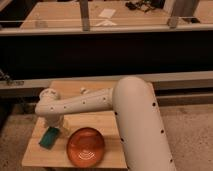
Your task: Wipe the white sponge on the table
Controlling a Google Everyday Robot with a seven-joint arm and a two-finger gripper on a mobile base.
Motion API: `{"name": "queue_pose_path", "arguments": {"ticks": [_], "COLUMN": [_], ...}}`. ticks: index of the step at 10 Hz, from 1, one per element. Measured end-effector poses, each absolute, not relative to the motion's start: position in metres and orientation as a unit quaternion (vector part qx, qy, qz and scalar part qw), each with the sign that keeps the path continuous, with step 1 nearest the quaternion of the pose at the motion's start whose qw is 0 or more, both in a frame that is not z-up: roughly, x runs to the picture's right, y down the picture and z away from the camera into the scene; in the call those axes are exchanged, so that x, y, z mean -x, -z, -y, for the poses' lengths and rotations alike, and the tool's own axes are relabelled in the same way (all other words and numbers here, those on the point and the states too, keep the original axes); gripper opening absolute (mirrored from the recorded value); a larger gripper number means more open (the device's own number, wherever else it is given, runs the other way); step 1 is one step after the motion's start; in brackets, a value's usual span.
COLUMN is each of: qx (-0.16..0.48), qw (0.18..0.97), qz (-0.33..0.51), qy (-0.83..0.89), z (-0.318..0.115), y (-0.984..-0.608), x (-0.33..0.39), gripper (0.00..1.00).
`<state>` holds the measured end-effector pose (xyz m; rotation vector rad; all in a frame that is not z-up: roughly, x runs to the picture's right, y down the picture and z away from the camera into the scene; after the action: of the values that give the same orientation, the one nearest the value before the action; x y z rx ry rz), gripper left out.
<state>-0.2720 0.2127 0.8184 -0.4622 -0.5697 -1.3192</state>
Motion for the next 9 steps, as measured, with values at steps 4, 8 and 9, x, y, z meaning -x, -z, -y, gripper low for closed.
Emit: {"name": "queue_pose_path", "arguments": {"ticks": [4, 8, 9], "qx": [0.217, 0.225, 0.226], "qw": [0.732, 0.735, 0.736], "qz": [0.259, 0.260, 0.259], "qy": [0.591, 0.584, 0.583], "z": [-0.2145, -0.2157, -0.2151], "y": [-0.8196, -0.8208, -0.8212], "x": [0.2700, 0.2660, 0.2645], "gripper": [0.80, 0.80, 0.80]}}
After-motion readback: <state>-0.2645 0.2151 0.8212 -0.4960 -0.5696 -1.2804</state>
